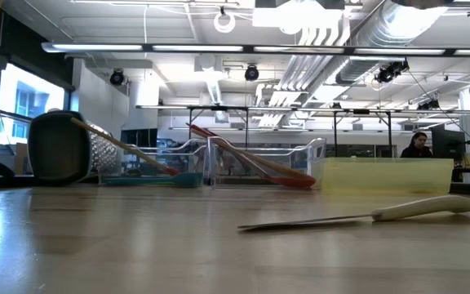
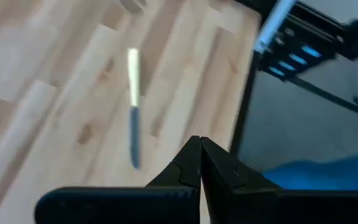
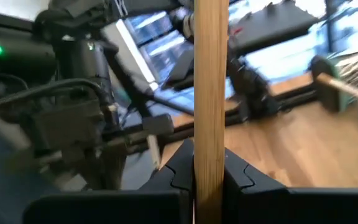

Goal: Pick & Place Kitchen Items
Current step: Put the brown serving spork into the right transparent bin

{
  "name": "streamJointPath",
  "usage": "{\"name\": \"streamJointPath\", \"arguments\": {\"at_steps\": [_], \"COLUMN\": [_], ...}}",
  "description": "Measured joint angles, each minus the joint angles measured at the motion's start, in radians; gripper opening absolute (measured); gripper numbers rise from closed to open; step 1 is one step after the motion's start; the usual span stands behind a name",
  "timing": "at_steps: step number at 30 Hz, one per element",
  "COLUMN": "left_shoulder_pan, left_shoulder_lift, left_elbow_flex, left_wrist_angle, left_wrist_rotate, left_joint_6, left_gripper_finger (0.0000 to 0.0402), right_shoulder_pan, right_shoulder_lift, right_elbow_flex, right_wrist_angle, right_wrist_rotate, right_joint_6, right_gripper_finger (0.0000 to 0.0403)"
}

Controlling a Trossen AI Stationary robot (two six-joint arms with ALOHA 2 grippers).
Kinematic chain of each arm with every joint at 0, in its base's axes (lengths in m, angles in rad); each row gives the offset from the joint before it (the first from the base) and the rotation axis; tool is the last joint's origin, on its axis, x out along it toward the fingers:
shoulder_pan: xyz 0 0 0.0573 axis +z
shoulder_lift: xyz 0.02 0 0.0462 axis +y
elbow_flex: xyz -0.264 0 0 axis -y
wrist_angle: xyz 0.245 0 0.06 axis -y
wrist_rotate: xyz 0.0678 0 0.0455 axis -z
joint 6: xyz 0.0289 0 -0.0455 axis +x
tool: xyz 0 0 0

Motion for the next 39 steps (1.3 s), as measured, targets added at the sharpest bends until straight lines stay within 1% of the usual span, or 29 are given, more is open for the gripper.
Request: {"name": "streamJointPath", "arguments": {"at_steps": [4,6,9,12,17,19,21,24,27,31,34,36,39], "left_shoulder_pan": [-0.008,-0.007,-0.006,-0.003,-0.006,-0.014,-0.017,-0.026,-0.024,-0.009,0.001,0.001,0.002], "left_shoulder_lift": [0.000,0.000,-0.005,-0.019,-0.051,-0.059,-0.060,-0.058,-0.077,-0.113,-0.139,-0.160,-0.194], "left_elbow_flex": [0.000,0.000,-0.001,0.000,0.000,0.000,0.000,-0.001,-0.002,-0.001,-0.001,-0.001,0.000], "left_wrist_angle": [0.002,0.001,-0.009,-0.011,-0.033,-0.032,-0.033,-0.045,-0.089,-0.177,-0.224,-0.262,-0.299], "left_wrist_rotate": [0.077,0.093,0.088,0.024,-0.189,-0.253,-0.294,-0.323,-0.326,-0.334,-0.329,-0.312,-0.297], "left_joint_6": [0.044,0.049,0.058,0.101,0.219,0.278,0.333,0.360,0.344,0.330,0.337,0.350,0.400], "left_gripper_finger": [0.0001,0.0000,0.0000,0.0000,0.0000,0.0000,0.0000,0.0000,0.0000,0.0000,0.0000,0.0000,0.0000], "right_shoulder_pan": [-0.130,-0.190,-0.277,-0.371,-0.514,-0.559,-0.602,-0.641,-0.673,-0.705,-0.710,-0.714,-0.731], "right_shoulder_lift": [0.009,0.014,0.024,0.032,0.068,0.093,0.120,0.168,0.208,0.258,0.281,0.297,0.332], "right_elbow_flex": [0.000,0.000,0.000,0.000,0.000,0.000,0.000,0.000,0.000,0.011,0.047,0.091,0.173], "right_wrist_angle": [-0.029,-0.027,-0.026,-0.034,-0.027,-0.012,0.001,0.053,0.136,0.326,0.402,0.415,0.412], "right_wrist_rotate": [-0.222,-0.305,-0.416,-0.533,-0.681,-0.746,-0.804,-0.866,-0.969,-1.142,-1.193,-1.216,-1.219], "right_joint_6": [0.000,-0.007,-0.046,-0.086,-0.122,-0.147,-0.170,-0.179,-0.171,-0.038,-0.003,-0.018,-0.023], "right_gripper_finger": [0.0018,0.0018,0.0018,0.0018,0.0018,0.0018,0.0018,0.0018,0.0018,0.0018,0.0018,0.0018,0.0018]}}
